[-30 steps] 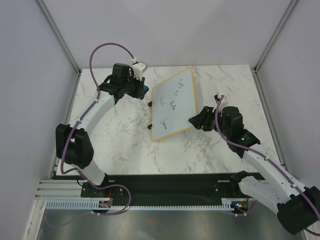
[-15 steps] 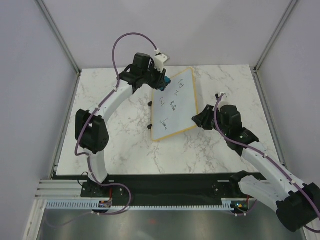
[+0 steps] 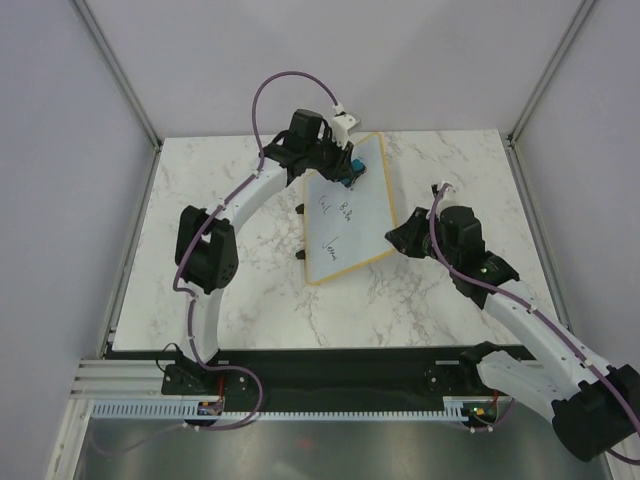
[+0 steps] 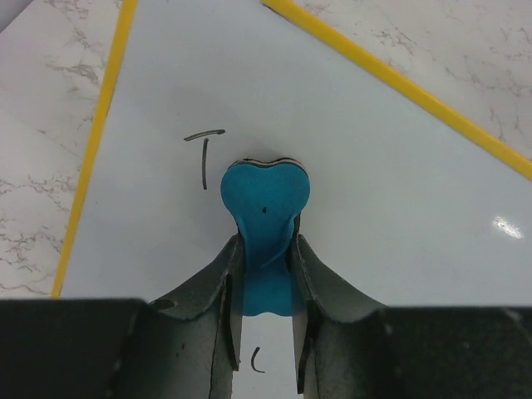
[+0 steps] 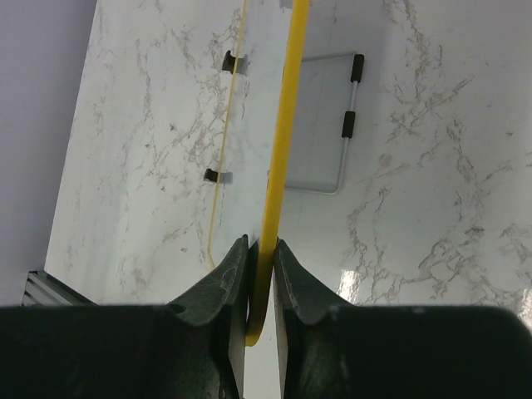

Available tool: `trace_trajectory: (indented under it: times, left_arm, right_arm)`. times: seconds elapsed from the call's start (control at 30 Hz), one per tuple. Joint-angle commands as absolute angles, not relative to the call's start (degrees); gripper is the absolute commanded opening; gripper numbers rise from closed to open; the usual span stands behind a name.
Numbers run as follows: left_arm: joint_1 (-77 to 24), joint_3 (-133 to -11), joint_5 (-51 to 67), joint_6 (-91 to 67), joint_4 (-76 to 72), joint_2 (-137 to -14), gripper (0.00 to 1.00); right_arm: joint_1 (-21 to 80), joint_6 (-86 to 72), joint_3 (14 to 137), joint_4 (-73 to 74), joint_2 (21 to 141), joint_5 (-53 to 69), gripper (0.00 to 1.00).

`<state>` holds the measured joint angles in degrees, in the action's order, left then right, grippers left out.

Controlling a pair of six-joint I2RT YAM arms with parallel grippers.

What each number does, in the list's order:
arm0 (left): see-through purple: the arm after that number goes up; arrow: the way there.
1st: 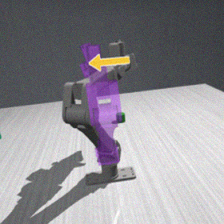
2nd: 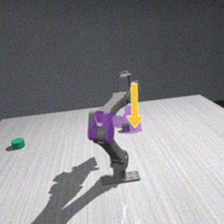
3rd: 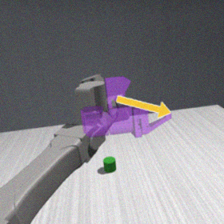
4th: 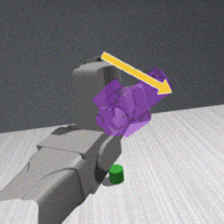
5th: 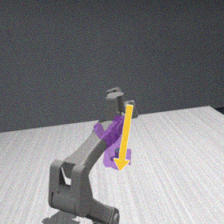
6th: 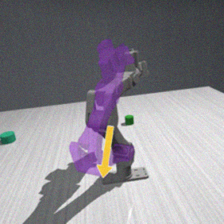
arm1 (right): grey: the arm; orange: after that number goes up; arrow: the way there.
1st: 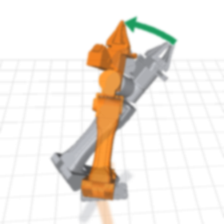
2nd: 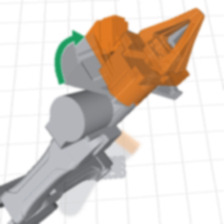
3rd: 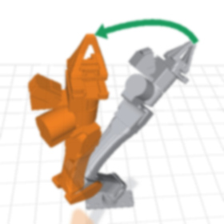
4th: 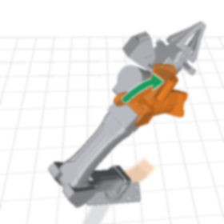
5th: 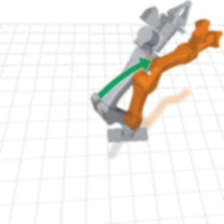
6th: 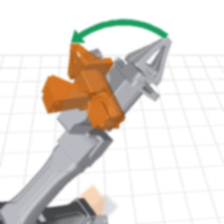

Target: Erase the whiteboard

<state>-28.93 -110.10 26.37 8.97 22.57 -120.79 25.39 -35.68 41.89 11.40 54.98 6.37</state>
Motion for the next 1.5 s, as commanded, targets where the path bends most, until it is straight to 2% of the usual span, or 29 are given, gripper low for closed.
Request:
trace_trajectory:
  times: [0.0, 0.17, 0.3, 0.63, 1.07, 1.47]
  left_arm:
    - [-29.4, -113.6, 29.1, 7.2, 19.7, -121.0, 0.02]
    - [-29.4, -113.8, 28.0, 7.3, 18.7, -121.7, 0.02]
    - [-29.4, -113.6, 28.2, 7.5, 18.5, -122.3, 0.02]
    - [-28.9, -117.1, 27.3, 7.2, 17.4, -129.1, 0.02]
    - [-27.4, -121.2, 26.1, 7.6, 15.4, -131.7, 0.02]
    - [-31.9, -102.4, 39.6, 6.5, 12.9, -118.4, 0.02]
  right_arm:
    - [26.4, -36.0, 45.7, 11.3, 56.0, 6.2, 0.17]
    - [27.5, -37.3, 46.4, 11.7, 57.7, 6.1, 0.12]
    - [27.7, -38.4, 45.9, 11.7, 57.6, 4.2, 0.0]
    - [27.9, -38.8, 45.4, 11.8, 57.6, 4.3, 0.0]
    - [29.7, -38.3, 45.5, 11.5, 58.3, 3.7, 0.0]
    - [30.4, -38.1, 45.4, 10.9, 58.9, 3.0, 0.0]
